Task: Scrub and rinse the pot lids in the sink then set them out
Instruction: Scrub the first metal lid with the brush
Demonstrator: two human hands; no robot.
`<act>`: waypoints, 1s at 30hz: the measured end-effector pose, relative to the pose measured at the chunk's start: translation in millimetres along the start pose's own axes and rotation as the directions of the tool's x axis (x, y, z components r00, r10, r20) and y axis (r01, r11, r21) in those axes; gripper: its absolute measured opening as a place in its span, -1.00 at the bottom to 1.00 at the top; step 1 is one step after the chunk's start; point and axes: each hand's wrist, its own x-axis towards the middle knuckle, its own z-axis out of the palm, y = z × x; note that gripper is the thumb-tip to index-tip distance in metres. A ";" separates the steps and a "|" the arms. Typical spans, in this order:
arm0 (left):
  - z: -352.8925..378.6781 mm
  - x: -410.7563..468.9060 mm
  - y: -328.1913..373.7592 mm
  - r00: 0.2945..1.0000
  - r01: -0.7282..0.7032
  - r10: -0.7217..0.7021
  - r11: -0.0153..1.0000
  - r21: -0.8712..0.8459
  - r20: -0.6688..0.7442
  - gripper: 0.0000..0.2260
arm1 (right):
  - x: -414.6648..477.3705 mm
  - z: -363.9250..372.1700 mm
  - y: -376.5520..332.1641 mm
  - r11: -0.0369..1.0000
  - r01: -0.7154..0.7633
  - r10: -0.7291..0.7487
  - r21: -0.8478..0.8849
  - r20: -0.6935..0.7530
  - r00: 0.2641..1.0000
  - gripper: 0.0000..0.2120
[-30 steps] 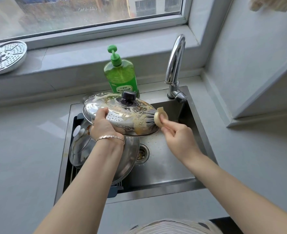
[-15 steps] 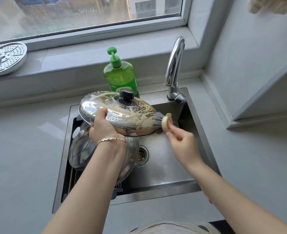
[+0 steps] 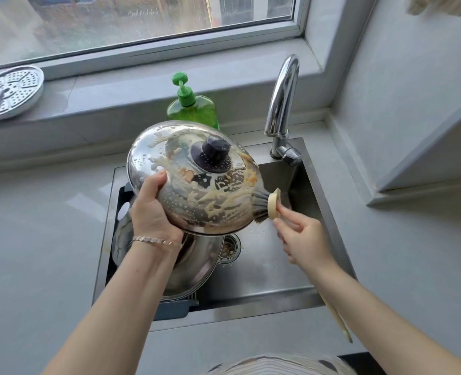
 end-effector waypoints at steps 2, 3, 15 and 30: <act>-0.3 -0.7 2.0 0.999 0.021 -0.021 1.000 0.019 0.031 -0.55 | 4.7 -1.3 -1.2 0.999 -0.030 0.030 0.037 0.000 1.000 -0.62; -0.3 -2.7 0.8 0.999 0.015 -0.017 0.998 0.053 0.044 -0.65 | 14.3 -3.6 -1.6 0.996 -0.062 0.064 0.063 -0.032 0.997 -0.63; -14.9 -3.6 -3.2 0.967 0.058 -0.115 0.969 0.241 0.229 -0.78 | 38.7 -23.4 0.2 0.989 -0.144 0.145 0.016 -0.108 0.983 -0.64; -13.4 9.1 -9.1 0.978 0.077 -0.139 0.932 0.355 0.154 -0.68 | 16.3 -23.8 3.5 0.923 0.119 -0.086 -0.365 0.108 0.990 -0.66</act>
